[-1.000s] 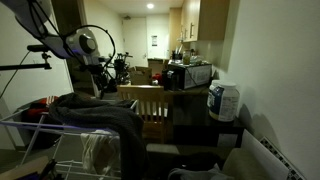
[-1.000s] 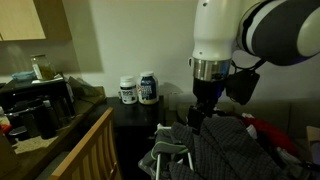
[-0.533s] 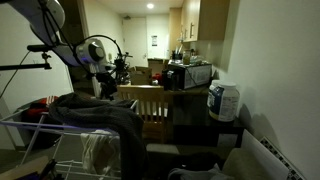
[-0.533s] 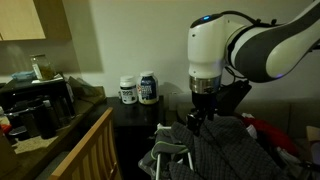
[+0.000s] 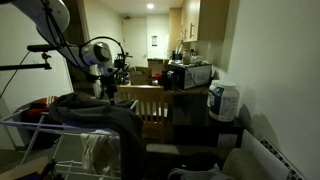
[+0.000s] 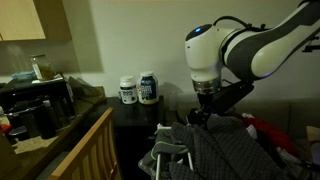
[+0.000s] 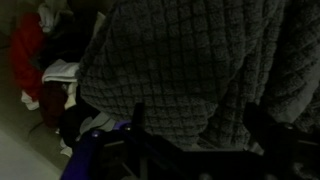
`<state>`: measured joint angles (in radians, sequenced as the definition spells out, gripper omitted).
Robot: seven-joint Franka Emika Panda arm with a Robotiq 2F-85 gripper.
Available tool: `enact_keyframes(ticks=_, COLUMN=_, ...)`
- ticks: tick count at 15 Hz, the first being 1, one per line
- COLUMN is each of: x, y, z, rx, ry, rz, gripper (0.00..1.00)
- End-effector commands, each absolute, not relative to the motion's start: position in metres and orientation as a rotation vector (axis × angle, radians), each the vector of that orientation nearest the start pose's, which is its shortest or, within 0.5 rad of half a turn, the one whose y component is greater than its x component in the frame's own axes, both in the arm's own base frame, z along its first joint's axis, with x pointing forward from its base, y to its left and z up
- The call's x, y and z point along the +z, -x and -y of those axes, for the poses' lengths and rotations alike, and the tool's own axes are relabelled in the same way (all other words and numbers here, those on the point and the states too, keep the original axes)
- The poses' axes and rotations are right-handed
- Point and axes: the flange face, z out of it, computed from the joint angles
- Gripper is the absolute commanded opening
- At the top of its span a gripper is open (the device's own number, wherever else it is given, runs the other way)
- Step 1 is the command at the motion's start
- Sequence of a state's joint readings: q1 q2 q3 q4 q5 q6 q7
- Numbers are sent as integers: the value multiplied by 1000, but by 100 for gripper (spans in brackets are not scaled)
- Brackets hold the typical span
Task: Take the towel off of the rack
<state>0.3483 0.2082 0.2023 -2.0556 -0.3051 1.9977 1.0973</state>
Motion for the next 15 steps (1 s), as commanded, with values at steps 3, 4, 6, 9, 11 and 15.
enact_keyframes(ticks=3, x=315, y=-457, z=-264, rx=98, ry=3457, rz=-784, gripper=100)
enact_keyframes(ticks=4, x=312, y=-454, z=-263, rx=109, ry=3463, rz=-787, gripper=100)
enact_keyframes(ticks=6, x=303, y=-446, z=-263, rx=130, ry=3469, rz=-778, gripper=100)
enact_keyframes(ticks=9, x=293, y=-435, z=-264, rx=166, ry=3459, rz=-677, gripper=100)
enact_keyframes(ticks=11, x=292, y=-434, z=-264, rx=165, ry=3450, rz=-656, gripper=100)
enact_keyframes(ticks=15, x=293, y=-436, z=-260, rx=142, ry=3428, rz=-673, gripper=100)
